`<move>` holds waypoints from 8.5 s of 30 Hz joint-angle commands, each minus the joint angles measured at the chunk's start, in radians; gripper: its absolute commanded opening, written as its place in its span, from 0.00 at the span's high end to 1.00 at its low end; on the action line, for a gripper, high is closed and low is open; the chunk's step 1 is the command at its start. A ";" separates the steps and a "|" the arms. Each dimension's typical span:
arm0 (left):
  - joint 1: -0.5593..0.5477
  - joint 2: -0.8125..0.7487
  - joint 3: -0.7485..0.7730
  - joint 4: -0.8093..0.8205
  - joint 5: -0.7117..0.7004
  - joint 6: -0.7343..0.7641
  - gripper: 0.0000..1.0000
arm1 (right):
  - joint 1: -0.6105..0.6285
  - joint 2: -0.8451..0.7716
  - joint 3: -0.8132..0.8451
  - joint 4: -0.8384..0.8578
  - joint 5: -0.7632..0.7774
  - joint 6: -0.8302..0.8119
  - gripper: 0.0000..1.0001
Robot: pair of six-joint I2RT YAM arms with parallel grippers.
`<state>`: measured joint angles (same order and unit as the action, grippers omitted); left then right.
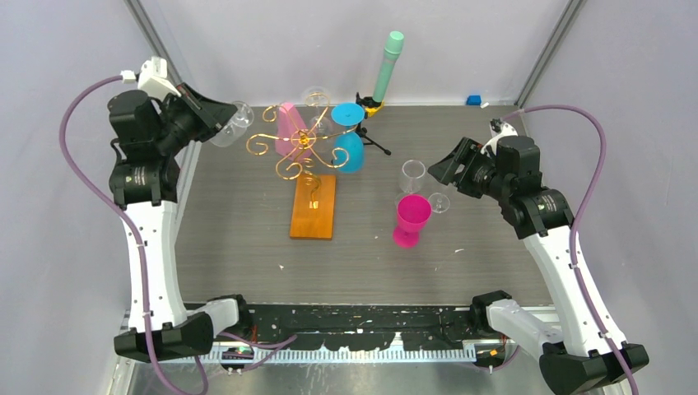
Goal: Take the wine glass off the wine glass rack
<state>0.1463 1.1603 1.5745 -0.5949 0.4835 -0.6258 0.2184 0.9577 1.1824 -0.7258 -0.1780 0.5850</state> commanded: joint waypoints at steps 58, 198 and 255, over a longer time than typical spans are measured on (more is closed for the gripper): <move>-0.541 -0.075 -0.381 1.175 -0.057 -1.335 1.00 | 0.413 0.237 -0.167 1.778 -0.270 0.617 0.11; -0.542 0.165 0.119 0.129 -0.284 -0.023 0.18 | 0.157 0.027 -0.001 -0.224 0.381 -0.043 0.57; -0.310 0.422 0.055 0.434 -0.096 -0.389 0.94 | 0.157 -0.033 -0.108 -0.202 0.375 -0.030 0.67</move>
<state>-0.1787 1.6276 1.6447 -0.2543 0.3580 -0.9745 0.3790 0.9421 1.0782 -0.9638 0.1894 0.5484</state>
